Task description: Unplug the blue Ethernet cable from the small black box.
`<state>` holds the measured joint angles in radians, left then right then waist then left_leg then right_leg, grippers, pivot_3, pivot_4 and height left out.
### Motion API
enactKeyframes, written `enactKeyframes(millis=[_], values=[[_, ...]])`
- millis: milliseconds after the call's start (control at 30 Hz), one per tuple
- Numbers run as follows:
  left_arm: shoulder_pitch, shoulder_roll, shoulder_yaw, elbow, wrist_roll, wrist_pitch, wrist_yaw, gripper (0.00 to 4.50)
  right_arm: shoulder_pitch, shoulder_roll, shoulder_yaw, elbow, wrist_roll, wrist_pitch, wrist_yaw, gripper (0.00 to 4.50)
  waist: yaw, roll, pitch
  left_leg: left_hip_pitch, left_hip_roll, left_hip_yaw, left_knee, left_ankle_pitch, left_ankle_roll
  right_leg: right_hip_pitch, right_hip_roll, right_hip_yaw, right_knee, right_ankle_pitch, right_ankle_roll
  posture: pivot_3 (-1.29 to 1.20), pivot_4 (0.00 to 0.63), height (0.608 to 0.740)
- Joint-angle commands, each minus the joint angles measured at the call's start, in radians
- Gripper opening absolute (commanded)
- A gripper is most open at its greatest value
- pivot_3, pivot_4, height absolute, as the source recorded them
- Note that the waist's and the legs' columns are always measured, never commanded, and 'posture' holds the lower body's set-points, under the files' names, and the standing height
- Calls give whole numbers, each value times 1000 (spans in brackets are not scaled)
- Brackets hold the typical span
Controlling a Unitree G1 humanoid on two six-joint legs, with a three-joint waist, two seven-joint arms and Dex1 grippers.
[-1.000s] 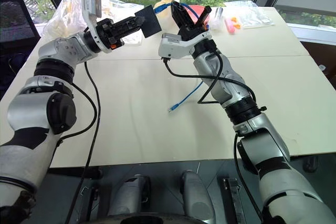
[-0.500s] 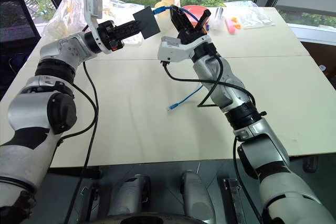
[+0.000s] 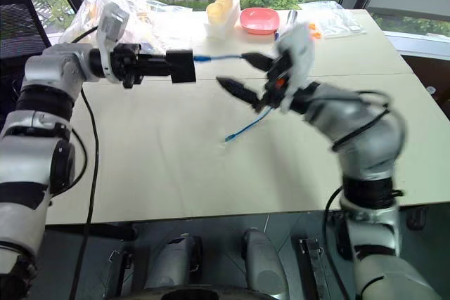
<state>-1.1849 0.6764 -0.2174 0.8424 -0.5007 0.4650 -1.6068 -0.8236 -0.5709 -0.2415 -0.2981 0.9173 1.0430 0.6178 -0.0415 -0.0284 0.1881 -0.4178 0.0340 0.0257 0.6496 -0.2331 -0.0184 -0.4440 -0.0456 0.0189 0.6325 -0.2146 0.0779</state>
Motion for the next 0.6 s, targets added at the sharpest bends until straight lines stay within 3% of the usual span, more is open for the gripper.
enactKeyframes(millis=[33,367,600], values=[[-20,45,-84,-89,-138,3,-8,501,-182,-102,-26,133,76,135,29,4454,3,0,0,0,0,0,0,0,0,0,0,0,0,-1,-2,0,150,740],[-66,52,-169,-101,-226,-56,-8,501,-353,-283,357,268,-160,22,418,4454,8,0,0,-12,-4,6,1,-1,2,-11,1,2,-1,1,3,0,150,740],[-81,28,-190,-81,-246,-75,-8,501,-521,-211,514,498,-314,-37,590,4454,0,0,0,-17,-3,7,3,-1,2,-17,3,3,1,1,4,0,150,740]])
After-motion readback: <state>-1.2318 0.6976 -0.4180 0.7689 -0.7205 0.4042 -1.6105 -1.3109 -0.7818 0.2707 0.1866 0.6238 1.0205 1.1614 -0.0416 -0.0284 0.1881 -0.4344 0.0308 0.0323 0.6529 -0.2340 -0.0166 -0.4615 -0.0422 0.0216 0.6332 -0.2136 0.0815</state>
